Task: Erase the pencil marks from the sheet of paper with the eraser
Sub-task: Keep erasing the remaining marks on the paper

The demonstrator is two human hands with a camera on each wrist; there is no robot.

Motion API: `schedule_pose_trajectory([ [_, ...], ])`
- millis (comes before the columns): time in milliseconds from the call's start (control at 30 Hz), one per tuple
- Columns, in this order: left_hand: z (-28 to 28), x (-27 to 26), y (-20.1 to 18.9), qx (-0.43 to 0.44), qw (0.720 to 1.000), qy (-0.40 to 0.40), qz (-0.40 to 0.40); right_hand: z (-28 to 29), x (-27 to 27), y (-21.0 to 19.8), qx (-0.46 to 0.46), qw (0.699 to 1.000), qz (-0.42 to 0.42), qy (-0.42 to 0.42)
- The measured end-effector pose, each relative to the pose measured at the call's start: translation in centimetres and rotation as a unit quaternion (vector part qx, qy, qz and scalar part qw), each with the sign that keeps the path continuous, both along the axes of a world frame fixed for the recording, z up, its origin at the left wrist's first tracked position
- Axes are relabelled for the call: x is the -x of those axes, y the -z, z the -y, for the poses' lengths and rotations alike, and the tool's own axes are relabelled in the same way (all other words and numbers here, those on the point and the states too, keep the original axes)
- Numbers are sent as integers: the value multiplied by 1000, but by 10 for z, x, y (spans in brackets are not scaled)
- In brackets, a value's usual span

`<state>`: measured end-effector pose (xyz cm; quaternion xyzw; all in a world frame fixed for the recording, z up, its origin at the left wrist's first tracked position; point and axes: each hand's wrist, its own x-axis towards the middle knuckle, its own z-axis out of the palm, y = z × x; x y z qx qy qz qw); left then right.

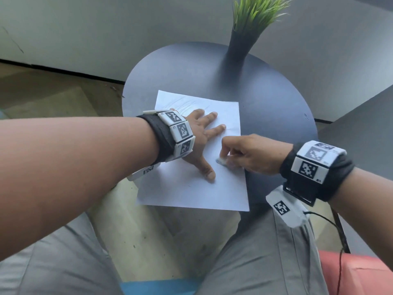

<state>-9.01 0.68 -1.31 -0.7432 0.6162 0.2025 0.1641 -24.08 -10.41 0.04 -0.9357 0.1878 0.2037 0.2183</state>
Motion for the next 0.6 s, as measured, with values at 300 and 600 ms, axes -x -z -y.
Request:
schedule_pose_trajectory([
  [300, 2, 4, -7, -13, 1000, 10, 15, 0, 7, 0, 40, 999, 15, -21],
  [600, 0, 5, -4, -1, 1000, 18, 12, -16, -4, 3, 66, 996, 36, -43],
])
